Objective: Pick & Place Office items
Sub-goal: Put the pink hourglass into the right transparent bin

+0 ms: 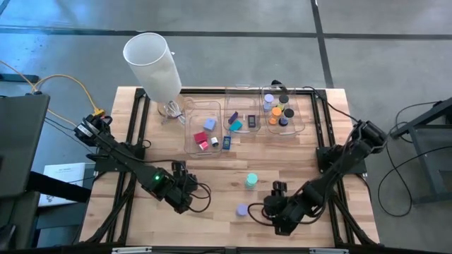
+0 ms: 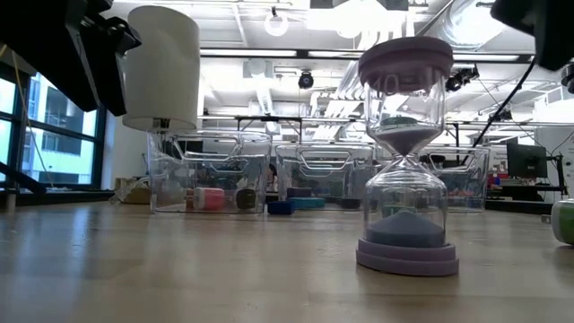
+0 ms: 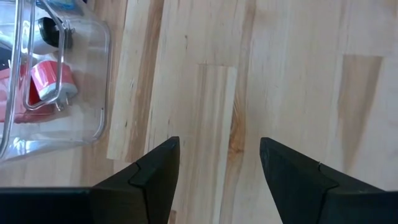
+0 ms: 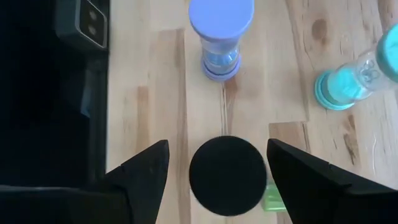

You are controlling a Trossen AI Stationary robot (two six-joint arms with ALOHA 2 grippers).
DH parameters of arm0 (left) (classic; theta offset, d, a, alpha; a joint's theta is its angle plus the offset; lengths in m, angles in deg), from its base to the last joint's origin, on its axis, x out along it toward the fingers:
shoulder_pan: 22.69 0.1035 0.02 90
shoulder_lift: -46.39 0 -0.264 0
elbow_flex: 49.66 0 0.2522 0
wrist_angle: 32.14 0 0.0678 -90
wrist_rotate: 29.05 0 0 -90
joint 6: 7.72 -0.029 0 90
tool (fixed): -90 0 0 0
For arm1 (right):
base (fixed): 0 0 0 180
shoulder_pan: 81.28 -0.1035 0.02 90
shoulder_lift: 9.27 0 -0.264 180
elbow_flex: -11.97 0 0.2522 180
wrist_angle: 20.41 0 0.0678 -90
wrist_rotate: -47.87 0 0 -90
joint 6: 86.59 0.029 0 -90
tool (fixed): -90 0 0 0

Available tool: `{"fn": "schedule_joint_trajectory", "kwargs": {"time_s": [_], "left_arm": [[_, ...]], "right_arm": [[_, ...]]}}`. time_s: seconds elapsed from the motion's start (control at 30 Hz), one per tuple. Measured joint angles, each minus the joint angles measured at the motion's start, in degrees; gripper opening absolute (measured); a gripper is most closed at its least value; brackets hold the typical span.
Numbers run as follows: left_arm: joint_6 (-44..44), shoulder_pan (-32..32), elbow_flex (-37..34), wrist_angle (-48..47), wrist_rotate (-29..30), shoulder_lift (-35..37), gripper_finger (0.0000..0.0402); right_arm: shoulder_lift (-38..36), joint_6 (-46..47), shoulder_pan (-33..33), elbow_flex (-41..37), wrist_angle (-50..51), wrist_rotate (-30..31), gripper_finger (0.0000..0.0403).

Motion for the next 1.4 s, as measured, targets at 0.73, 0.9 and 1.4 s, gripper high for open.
{"fn": "schedule_joint_trajectory", "kwargs": {"time_s": [0.73,0.9,1.4], "left_arm": [[-0.03,0.02,0.00,0.08,0.22,0.01,0.0214],[-0.04,0.02,0.00,0.10,0.25,0.01,0.0214],[-0.87,0.02,0.00,1.76,0.30,0.01,0.0214]], "right_arm": [[4.72,0.50,0.47,0.00,0.95,0.04,0.0260],[7.14,0.50,0.76,0.00,0.62,-0.59,0.0260],[9.80,2.19,4.07,-0.02,2.01,-7.55,0.0234]]}}
